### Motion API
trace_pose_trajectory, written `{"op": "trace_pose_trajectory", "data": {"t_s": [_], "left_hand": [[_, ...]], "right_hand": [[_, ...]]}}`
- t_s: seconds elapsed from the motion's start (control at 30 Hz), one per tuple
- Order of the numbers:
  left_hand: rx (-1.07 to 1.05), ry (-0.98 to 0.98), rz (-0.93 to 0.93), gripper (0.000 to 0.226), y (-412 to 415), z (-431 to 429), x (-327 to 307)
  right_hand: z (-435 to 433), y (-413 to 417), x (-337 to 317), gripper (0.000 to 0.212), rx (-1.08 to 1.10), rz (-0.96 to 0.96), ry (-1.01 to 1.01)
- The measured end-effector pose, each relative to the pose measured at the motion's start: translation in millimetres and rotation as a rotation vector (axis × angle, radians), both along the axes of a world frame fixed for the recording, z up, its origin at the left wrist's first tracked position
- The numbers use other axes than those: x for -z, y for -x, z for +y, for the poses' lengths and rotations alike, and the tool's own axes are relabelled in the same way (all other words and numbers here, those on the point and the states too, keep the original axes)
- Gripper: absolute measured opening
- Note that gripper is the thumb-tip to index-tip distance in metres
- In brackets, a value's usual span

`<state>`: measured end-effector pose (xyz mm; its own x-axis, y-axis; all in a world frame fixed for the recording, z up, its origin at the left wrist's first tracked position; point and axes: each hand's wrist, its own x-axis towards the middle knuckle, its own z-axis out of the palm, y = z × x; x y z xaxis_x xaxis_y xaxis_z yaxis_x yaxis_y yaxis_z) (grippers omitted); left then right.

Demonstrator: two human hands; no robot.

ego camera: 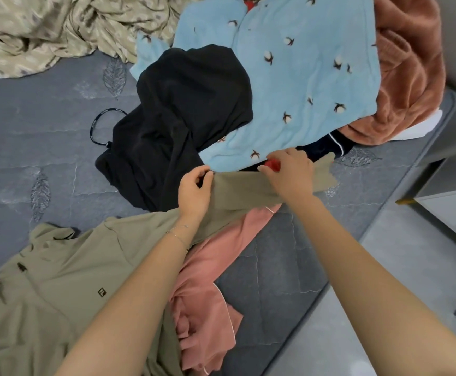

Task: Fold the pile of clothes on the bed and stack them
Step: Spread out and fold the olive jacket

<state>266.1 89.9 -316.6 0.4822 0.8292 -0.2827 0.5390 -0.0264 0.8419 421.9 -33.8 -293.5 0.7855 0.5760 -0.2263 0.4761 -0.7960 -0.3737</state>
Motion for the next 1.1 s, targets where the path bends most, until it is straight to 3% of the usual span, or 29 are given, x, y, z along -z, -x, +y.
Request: {"op": "trace_pose_trajectory", "data": {"t_s": [0.2, 0.4, 0.7, 1.1], "left_hand": [[0.079, -0.324, 0.177, 0.044, 66, 11, 4], [0.052, -0.431, 0.380, 0.054, 183, 33, 6], [-0.086, -0.430, 0.595, 0.064, 375, 46, -2], [-0.279, -0.285, 0.716, 0.066, 599, 13, 2]], "right_hand": [[29, 66, 3, 0.049, -0.142, 0.000, -0.139], [81, 155, -1, 0.061, -0.375, -0.029, -0.103], [130, 329, -7, 0.072, -0.598, 0.006, -0.109], [151, 526, 0, 0.082, -0.907, 0.084, -0.002]]}}
